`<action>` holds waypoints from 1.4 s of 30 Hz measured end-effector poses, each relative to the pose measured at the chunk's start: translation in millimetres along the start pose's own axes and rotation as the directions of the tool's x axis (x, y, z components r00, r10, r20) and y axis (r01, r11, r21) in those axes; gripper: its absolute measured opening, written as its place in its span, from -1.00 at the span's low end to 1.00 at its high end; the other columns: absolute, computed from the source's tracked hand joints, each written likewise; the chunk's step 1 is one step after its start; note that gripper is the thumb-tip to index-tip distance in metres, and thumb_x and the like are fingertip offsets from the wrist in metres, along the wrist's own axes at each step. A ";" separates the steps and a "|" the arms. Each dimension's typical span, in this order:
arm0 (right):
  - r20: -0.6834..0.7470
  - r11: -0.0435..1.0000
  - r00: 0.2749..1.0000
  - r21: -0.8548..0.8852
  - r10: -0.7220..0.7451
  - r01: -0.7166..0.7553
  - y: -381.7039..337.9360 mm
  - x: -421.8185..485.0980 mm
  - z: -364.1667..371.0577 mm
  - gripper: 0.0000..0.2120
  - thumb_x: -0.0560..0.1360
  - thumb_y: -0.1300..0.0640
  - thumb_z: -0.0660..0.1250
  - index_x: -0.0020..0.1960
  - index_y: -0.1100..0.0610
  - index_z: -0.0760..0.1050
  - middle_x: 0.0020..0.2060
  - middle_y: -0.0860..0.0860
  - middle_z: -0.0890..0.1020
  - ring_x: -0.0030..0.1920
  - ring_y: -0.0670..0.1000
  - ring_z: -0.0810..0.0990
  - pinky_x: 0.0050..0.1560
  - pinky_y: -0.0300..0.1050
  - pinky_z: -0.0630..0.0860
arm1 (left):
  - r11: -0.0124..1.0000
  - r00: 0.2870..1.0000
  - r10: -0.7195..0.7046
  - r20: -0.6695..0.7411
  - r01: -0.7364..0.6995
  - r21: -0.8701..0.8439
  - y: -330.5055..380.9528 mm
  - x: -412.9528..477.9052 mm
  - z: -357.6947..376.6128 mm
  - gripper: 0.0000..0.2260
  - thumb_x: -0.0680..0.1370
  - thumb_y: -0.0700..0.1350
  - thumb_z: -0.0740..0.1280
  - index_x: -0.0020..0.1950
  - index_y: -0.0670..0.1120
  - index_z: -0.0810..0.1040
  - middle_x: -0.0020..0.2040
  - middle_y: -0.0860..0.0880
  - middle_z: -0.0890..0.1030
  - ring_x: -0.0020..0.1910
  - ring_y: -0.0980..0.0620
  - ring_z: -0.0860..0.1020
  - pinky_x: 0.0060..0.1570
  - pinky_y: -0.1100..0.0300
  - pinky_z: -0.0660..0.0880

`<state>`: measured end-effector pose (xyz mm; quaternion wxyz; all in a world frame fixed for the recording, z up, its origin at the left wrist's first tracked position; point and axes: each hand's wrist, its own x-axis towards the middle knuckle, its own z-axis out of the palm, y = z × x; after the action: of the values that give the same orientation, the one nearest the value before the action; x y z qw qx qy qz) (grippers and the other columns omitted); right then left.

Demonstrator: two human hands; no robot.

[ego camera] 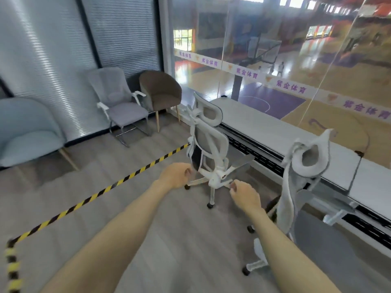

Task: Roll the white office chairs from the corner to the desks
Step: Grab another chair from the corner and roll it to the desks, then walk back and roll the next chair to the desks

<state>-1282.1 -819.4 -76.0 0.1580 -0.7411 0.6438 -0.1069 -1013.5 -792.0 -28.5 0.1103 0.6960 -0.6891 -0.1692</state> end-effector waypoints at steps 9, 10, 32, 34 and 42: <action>0.178 0.931 0.913 0.070 -0.366 0.359 -135.8 -31.6 63.9 -0.79 0.61 0.07 0.22 0.14 0.06 0.58 0.07 0.06 0.66 0.08 0.13 0.61 -0.03 0.00 0.50 | 0.939 0.931 -0.336 -0.144 0.342 0.020 -102.0 -152.3 -19.0 -0.78 0.60 -0.15 0.21 0.15 0.01 0.59 0.08 0.02 0.60 0.03 0.00 0.56 -0.10 0.11 0.50; 0.196 0.916 0.895 0.073 -0.401 0.395 -154.4 -39.9 69.0 -0.79 0.61 0.06 0.22 0.16 0.05 0.58 0.08 0.07 0.66 0.09 0.14 0.61 -0.01 0.01 0.51 | 0.926 0.916 -0.372 -0.152 0.378 0.009 -113.5 -170.9 -21.9 -0.78 0.60 -0.15 0.20 0.16 0.01 0.58 0.08 0.02 0.59 0.03 -0.02 0.56 -0.12 0.11 0.48; 0.348 0.438 0.382 0.096 -0.856 0.894 -596.7 -402.5 230.9 -0.73 0.65 0.07 0.12 0.16 0.10 0.56 -0.04 0.08 0.66 -0.11 0.14 0.56 -0.25 -0.05 0.38 | 0.522 0.468 -0.846 -0.254 0.824 -0.219 -386.9 -682.9 -64.1 -0.75 0.60 -0.19 0.17 0.17 0.01 0.57 0.14 -0.03 0.60 0.13 -0.09 0.56 -0.08 0.10 0.44; 0.359 0.371 0.311 0.111 -0.880 0.922 -631.3 -441.1 246.8 -0.73 0.66 0.07 0.12 0.13 0.15 0.56 -0.07 0.11 0.67 -0.12 0.15 0.57 -0.22 0.01 0.50 | 0.474 0.417 -0.874 -0.250 0.844 -0.249 -403.9 -731.7 -61.4 -0.76 0.59 -0.18 0.18 0.17 0.01 0.56 0.16 -0.04 0.60 0.14 -0.10 0.56 -0.05 0.07 0.48; 0.440 0.130 0.024 0.213 -0.898 0.968 -750.4 -576.0 310.2 -0.76 0.64 0.03 0.18 0.18 0.06 0.56 0.04 0.02 0.68 0.04 0.11 0.62 -0.07 -0.04 0.56 | 0.222 0.134 -0.951 -0.278 0.922 -0.317 -448.7 -902.1 -52.9 -0.73 0.56 -0.15 0.24 0.21 0.05 0.58 0.23 -0.04 0.61 0.21 -0.13 0.56 0.07 0.05 0.47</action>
<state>-564.7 -129.5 -58.6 0.1442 -0.9867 -0.0579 0.0468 -573.2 114.4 -78.1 0.1483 0.9848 -0.0557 -0.0713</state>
